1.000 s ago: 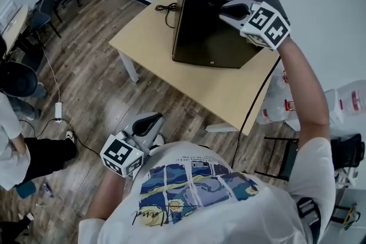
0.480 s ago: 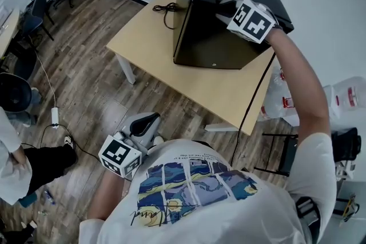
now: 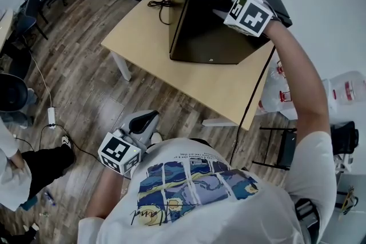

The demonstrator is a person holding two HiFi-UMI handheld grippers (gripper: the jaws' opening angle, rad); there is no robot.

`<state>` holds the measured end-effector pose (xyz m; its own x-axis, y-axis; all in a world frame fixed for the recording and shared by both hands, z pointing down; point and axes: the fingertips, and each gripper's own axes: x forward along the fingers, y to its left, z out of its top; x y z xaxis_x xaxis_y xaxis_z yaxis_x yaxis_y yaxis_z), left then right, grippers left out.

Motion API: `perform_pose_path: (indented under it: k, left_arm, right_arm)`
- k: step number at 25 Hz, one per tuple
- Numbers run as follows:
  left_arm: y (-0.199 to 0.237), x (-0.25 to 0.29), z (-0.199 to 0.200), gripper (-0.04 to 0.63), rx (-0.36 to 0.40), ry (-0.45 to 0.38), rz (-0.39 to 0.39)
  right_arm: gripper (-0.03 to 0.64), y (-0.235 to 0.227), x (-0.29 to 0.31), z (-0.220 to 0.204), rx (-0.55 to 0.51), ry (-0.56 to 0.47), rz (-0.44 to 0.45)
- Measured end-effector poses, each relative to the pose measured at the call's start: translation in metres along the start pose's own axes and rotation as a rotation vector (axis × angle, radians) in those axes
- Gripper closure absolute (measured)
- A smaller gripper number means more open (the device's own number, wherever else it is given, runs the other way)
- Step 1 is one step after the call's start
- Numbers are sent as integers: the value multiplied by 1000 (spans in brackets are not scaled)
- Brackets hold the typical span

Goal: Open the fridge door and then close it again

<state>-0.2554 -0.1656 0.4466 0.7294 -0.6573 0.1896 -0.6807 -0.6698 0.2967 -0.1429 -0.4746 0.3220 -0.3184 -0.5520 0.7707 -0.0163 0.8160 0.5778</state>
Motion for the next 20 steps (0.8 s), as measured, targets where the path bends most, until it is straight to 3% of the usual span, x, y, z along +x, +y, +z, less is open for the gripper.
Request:
perform_pose_path:
  k: [20]
  left_arm:
    - [-24,-1,-12,574,1,20,2]
  right_arm:
    - [563,2,-1,-1,-33,35,-29]
